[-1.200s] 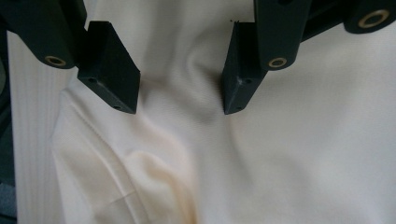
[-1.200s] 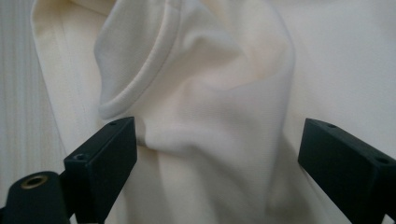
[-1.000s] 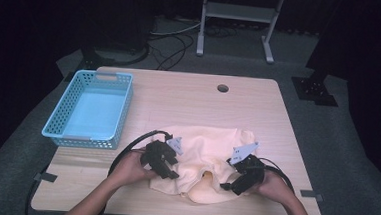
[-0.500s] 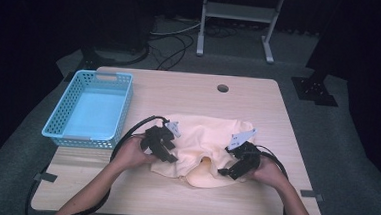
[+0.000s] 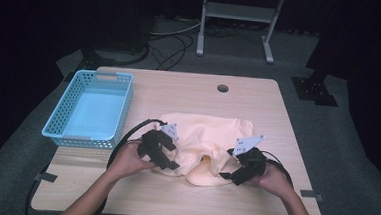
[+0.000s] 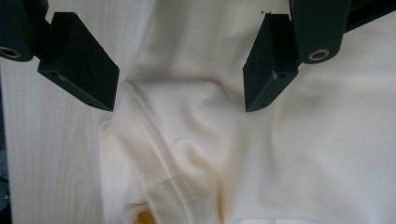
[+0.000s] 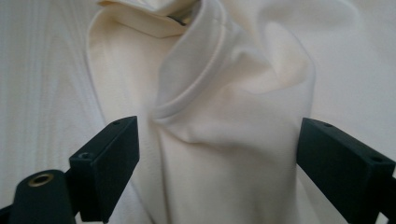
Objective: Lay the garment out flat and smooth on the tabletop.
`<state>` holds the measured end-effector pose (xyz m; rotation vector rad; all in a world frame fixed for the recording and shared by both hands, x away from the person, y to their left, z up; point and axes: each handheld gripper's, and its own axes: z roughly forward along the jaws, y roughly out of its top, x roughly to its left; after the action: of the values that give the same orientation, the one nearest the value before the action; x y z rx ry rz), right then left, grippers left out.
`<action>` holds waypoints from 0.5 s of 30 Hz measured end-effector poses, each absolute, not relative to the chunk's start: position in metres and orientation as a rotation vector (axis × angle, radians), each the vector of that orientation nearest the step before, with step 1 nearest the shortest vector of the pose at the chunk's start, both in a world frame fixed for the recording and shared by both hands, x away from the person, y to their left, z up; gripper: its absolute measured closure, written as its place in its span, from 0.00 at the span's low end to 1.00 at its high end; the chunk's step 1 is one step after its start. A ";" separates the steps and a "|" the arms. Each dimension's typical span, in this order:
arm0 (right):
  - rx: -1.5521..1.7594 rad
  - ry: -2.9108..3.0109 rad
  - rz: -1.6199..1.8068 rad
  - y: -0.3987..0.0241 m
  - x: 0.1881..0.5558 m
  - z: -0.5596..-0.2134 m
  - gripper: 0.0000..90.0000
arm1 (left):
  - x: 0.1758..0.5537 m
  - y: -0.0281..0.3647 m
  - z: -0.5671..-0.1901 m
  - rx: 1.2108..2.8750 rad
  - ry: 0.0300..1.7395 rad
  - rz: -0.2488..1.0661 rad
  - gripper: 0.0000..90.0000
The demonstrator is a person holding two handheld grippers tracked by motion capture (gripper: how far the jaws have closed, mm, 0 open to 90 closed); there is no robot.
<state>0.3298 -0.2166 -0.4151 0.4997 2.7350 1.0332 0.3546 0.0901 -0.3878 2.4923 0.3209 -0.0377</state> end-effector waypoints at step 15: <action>0.380 2.639 1.025 -0.198 0.290 -0.415 0.43 | 0.330 0.065 -0.395 2.533 0.244 0.009 0.35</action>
<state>0.2904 -0.1981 -0.4148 0.3797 2.6390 1.0251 0.3302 0.0647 -0.3952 2.5326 0.2440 0.0094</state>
